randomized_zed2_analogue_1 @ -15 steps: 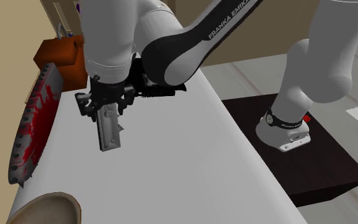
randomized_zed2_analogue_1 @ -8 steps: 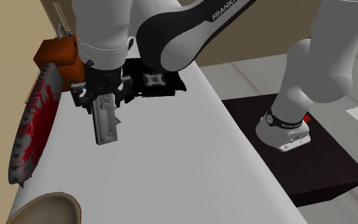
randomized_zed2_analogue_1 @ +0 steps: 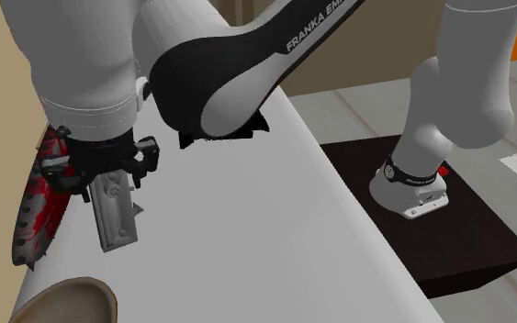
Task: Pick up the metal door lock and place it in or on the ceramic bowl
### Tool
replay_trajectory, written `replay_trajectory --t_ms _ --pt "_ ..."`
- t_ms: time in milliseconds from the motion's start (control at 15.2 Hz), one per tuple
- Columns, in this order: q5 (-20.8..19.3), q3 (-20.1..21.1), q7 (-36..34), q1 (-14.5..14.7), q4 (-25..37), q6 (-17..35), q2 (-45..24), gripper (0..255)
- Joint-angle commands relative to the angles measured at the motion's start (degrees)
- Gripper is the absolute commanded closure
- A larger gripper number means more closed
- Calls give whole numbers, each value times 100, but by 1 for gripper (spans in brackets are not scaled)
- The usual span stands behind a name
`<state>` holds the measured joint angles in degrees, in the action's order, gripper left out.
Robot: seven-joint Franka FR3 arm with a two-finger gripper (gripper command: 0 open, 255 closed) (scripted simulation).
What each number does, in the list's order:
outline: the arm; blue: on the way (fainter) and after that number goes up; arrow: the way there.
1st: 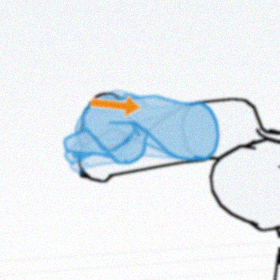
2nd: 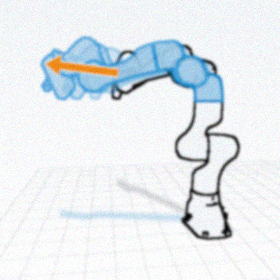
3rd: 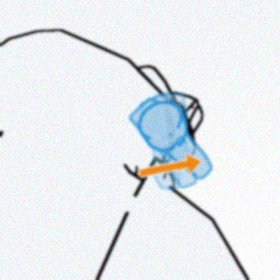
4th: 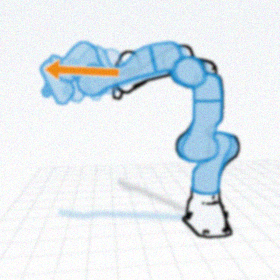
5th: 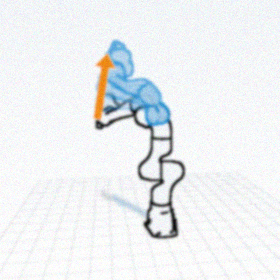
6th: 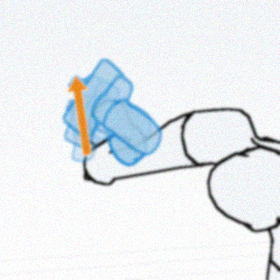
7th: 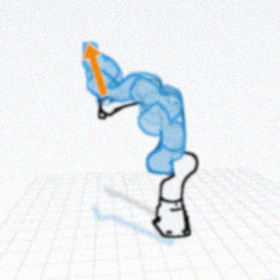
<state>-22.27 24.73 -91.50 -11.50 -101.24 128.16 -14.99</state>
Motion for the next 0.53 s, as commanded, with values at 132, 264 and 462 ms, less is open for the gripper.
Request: replay_trajectory --t_ms 132,264,462 --pt "-351 19 -409 484 1050 -496 -728 255" --pt "-504 6 -558 763 1654 -774 -1128 255" --pt "-704 -43 -704 1227 2708 -1245 -1794 255"
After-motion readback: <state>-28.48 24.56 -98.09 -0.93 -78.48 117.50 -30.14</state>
